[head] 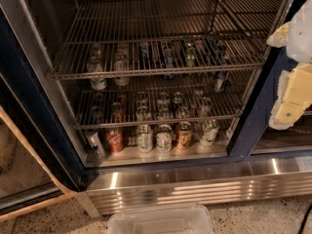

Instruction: Pick 7up can from middle shelf of fridge

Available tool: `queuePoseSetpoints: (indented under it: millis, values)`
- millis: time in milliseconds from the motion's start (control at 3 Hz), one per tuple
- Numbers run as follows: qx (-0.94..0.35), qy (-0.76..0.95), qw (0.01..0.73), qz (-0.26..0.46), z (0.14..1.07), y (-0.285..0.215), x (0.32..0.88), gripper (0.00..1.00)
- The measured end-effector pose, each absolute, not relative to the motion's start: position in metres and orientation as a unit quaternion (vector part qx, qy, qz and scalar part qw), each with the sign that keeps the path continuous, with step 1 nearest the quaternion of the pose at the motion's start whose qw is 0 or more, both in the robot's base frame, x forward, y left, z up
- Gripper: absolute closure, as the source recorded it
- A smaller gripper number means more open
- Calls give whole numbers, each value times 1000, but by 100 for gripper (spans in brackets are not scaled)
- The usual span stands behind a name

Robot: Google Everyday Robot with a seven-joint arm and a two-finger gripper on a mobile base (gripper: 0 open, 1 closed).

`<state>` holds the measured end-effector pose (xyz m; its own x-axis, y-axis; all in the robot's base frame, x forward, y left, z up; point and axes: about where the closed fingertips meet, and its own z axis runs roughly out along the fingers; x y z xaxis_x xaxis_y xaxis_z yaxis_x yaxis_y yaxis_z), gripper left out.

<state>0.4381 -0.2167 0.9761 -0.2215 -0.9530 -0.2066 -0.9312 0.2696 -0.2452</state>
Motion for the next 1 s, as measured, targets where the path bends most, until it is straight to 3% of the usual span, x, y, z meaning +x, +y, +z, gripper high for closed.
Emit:
queuePoseSetpoints:
  millis: [667,1000]
  values:
    - [-614,769,176,-20,968,-206,442,0]
    - [-635,752,178,23,949,-186,450,0]
